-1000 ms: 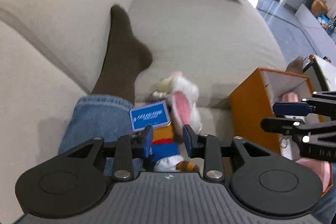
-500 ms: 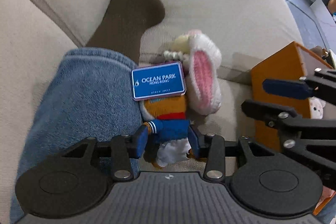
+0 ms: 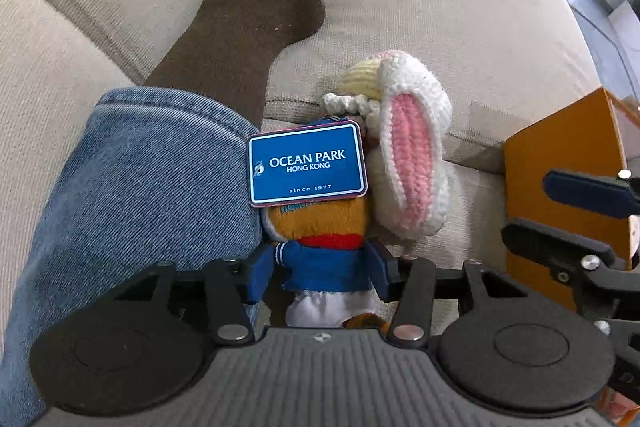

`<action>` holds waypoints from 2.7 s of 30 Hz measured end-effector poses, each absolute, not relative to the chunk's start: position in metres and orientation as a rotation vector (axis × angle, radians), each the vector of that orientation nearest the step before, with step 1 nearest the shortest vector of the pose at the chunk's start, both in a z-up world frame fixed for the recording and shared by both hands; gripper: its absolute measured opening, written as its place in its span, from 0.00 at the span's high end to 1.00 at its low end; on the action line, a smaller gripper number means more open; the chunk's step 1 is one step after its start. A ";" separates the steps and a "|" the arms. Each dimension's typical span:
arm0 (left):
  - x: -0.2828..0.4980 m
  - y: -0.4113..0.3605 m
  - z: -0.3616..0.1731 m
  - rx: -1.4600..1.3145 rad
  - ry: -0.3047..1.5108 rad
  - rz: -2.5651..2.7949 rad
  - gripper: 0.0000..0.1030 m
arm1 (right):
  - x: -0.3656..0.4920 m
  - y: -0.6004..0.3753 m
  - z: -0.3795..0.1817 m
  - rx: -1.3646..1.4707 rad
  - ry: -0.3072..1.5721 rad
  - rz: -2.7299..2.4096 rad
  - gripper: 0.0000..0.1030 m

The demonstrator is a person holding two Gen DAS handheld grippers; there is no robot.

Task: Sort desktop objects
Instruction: 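Grasp the bear keychain with the left tool while the right grasps the white bunny plush, then lift the bunny plush with the right tool while the left lifts the bear keychain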

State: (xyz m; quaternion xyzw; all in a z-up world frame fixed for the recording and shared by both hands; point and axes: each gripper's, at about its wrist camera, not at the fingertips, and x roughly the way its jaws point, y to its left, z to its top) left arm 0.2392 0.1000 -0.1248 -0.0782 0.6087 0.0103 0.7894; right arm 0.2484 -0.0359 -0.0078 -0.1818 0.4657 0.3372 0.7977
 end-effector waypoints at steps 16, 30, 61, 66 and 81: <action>0.208 0.109 -0.107 -0.098 1.241 -0.059 0.50 | 0.273 -0.005 -0.021 -0.293 1.100 0.721 0.62; 0.217 0.110 -0.109 -0.037 1.276 -0.098 0.44 | 0.290 0.026 -0.066 -0.370 1.237 0.634 0.52; 0.171 0.085 -0.078 0.074 1.161 -0.102 0.65 | 0.216 -0.073 0.059 -0.131 0.986 0.706 0.64; 0.164 0.078 -0.089 0.138 1.114 -0.104 0.49 | 0.192 -0.124 0.087 -0.084 0.916 0.687 0.63; 0.195 0.066 -0.140 0.041 1.296 -0.122 0.54 | 0.186 -0.226 0.045 -0.026 0.993 0.464 0.63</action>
